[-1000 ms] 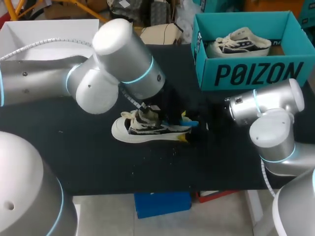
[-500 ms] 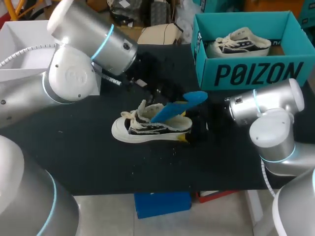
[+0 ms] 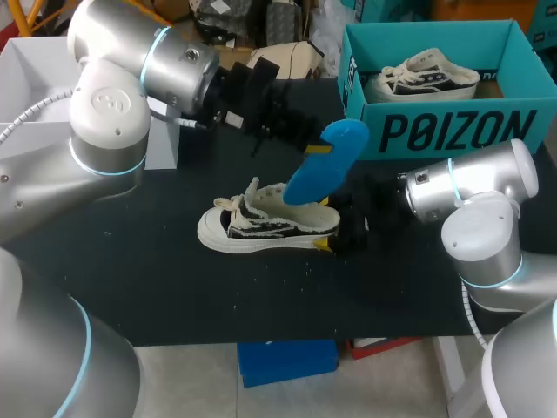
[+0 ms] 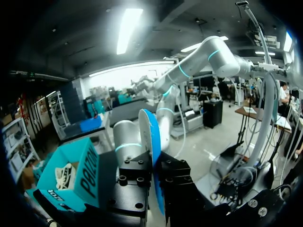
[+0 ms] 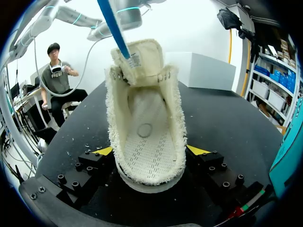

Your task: Take the shoe out of the shoebox, open the shoe tongue, remove and reinsert the insole, then place the shoe into the shoebox

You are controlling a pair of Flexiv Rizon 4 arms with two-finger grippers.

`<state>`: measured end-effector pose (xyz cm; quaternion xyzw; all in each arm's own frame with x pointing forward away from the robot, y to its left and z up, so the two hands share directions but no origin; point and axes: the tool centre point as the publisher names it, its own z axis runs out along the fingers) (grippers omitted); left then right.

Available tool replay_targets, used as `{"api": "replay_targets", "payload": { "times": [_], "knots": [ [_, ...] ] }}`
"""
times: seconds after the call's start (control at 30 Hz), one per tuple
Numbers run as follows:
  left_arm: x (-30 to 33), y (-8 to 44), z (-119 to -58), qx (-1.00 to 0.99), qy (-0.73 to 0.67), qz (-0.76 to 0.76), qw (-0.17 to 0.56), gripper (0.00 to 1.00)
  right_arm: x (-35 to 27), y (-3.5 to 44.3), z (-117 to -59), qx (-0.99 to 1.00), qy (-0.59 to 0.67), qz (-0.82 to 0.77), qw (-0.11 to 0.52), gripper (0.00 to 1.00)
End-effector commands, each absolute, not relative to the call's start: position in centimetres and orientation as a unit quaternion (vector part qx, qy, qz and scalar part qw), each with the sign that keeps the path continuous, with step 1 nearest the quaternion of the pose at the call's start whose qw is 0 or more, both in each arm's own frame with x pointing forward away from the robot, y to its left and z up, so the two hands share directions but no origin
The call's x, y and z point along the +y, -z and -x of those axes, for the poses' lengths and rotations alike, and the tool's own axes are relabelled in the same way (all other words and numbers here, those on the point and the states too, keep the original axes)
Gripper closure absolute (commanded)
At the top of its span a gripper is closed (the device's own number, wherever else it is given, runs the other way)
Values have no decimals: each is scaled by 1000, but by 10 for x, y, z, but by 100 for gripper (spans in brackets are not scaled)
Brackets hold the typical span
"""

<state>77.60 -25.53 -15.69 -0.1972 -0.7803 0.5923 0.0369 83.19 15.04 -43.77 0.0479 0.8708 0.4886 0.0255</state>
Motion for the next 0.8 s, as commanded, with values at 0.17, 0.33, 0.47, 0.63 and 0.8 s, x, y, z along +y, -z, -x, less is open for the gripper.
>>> {"api": "replay_targets", "payload": {
  "times": [0.17,0.33,0.47,0.63,0.8],
  "knots": [
    [-256,164,-775,-759,-620,195,41,100,150,440,-834,871,-488,-48,25,100],
    [-251,157,-772,-739,-654,152,56,100,150,440,-834,871,-488,-48,25,100],
    [-239,143,-764,-721,-682,90,86,100,150,440,-834,871,-488,-48,25,100],
    [-228,119,-756,-694,-711,26,106,100,150,440,-834,871,-488,-48,25,100],
    [-222,96,-752,-673,-728,-9,128,100,150,440,-834,871,-488,-48,25,100]
  ]
}}
